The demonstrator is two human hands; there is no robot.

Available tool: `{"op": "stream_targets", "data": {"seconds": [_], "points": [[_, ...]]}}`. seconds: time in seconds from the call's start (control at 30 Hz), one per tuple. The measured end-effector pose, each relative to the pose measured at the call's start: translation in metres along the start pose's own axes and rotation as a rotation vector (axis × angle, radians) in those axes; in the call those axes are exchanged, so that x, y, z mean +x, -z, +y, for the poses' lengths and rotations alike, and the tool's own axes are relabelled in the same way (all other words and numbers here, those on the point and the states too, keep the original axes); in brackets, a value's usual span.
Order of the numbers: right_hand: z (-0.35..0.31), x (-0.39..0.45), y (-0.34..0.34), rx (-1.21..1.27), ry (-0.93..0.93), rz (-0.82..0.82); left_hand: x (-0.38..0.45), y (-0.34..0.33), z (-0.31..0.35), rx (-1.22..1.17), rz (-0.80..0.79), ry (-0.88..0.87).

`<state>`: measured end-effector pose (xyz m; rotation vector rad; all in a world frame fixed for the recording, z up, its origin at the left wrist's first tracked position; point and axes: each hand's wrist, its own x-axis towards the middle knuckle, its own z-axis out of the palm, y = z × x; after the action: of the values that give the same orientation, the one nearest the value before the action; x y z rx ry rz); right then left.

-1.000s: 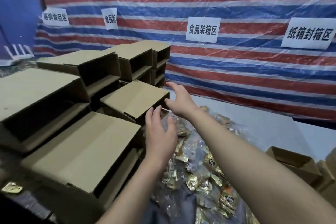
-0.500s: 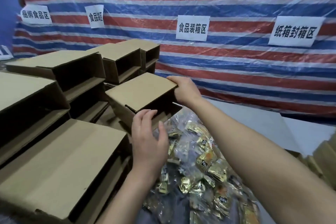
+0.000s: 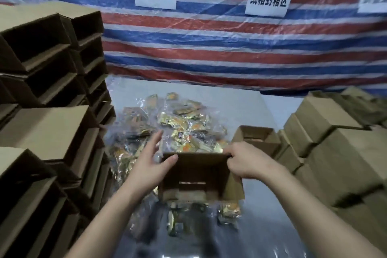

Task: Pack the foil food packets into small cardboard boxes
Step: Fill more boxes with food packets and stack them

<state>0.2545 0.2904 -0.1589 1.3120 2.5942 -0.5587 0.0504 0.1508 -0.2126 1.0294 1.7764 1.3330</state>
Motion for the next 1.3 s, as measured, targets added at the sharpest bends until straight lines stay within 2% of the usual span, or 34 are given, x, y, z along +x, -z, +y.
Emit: {"op": "stream_targets", "data": {"seconds": [0.1, 0.3, 0.5, 0.63, 0.7, 0.73, 0.8, 0.87, 1.0, 1.3], "points": [[0.016, -0.010, -0.053, 0.074, -0.077, -0.186, -0.014, -0.023, -0.037, 0.032, -0.121, 0.070], [0.033, -0.004, -0.143, 0.172, -0.180, -0.427, -0.038, -0.044, -0.109, 0.077, -0.185, 0.214], [0.037, -0.003, -0.203, 0.107, -0.157, -0.475, -0.057, -0.052, -0.166, 0.145, -0.174, 0.313], [0.048, 0.002, -0.216, 0.241, -0.103, -0.496, -0.066, -0.053, -0.188, 0.127, -0.105, 0.341], [0.064, 0.014, -0.211, 0.374, -0.181, -0.431, -0.064, -0.053, -0.192, 0.135, -0.077, 0.322], [0.075, 0.022, -0.208, 0.420, -0.244, -0.345, -0.063, -0.054, -0.191, 0.141, -0.078, 0.318], [0.100, 0.043, -0.204, 0.419, -0.392, -0.119, -0.060, -0.056, -0.190, 0.144, -0.084, 0.311], [0.121, 0.061, -0.205, 0.377, -0.549, -0.009, -0.058, -0.057, -0.190, 0.147, -0.073, 0.302], [0.140, 0.086, -0.223, 0.397, -0.700, -0.058, -0.055, -0.058, -0.190, 0.150, -0.088, 0.296], [0.125, 0.110, -0.272, 0.366, -0.704, -0.118, -0.060, -0.061, -0.205, 0.165, -0.052, 0.254]]}}
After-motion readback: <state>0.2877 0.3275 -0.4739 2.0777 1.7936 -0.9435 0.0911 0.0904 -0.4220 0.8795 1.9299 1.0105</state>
